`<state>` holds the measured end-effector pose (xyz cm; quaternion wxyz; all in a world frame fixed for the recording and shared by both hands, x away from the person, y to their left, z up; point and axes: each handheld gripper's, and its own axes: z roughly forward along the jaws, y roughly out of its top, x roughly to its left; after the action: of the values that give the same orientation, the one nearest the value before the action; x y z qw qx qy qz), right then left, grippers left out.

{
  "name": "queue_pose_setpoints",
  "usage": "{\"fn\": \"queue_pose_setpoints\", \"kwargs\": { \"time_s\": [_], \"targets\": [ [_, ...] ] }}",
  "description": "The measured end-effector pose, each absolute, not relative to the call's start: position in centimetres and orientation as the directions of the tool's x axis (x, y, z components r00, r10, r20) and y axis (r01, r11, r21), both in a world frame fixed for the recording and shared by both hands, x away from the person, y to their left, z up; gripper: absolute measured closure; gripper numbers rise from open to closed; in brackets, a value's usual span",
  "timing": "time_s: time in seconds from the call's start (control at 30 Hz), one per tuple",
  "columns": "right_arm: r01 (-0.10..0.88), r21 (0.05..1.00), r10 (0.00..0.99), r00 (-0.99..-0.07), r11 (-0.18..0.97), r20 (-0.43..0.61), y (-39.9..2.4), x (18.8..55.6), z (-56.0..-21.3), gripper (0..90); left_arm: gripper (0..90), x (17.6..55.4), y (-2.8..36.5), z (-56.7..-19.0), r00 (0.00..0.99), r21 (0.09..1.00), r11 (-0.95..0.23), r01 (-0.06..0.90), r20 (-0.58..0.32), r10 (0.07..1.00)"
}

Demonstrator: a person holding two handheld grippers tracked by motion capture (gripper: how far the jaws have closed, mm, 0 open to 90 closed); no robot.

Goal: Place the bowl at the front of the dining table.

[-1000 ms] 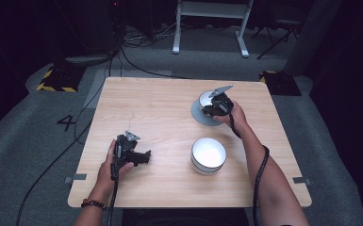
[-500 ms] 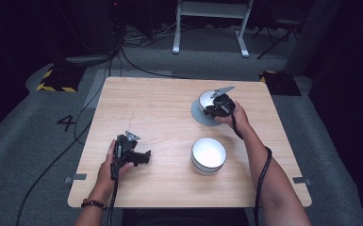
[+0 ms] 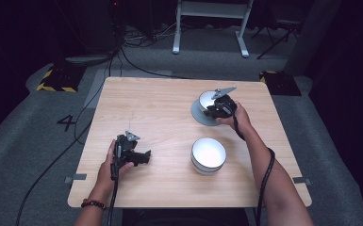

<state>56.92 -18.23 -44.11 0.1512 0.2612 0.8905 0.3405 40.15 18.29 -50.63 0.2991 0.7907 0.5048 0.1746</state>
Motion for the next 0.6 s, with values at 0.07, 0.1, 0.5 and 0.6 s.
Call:
{"fn": "queue_pose_setpoints", "kwargs": {
  "time_s": [0.07,0.1,0.5,0.6],
  "targets": [
    [0.356,0.690,0.564,-0.820,0.630,-0.092,-18.3,56.9,-44.1,66.3,0.0,40.1,18.3,-50.6,0.430,0.649,-0.312,0.694,-0.026,0.903],
    [0.351,0.689,0.561,-0.822,0.634,-0.098,-18.3,56.8,-44.0,66.0,0.0,40.1,18.3,-50.6,0.429,0.649,-0.312,0.694,-0.026,0.903],
    [0.351,0.684,0.560,-0.822,0.640,-0.102,-18.5,56.0,-43.5,56.8,0.0,40.1,18.3,-50.6,0.429,0.649,-0.311,0.694,-0.026,0.903],
    [0.354,0.678,0.563,-0.819,0.645,-0.108,-18.5,55.8,-43.4,53.8,0.0,40.1,18.3,-50.6,0.429,0.649,-0.311,0.694,-0.026,0.903]
  ]
}}
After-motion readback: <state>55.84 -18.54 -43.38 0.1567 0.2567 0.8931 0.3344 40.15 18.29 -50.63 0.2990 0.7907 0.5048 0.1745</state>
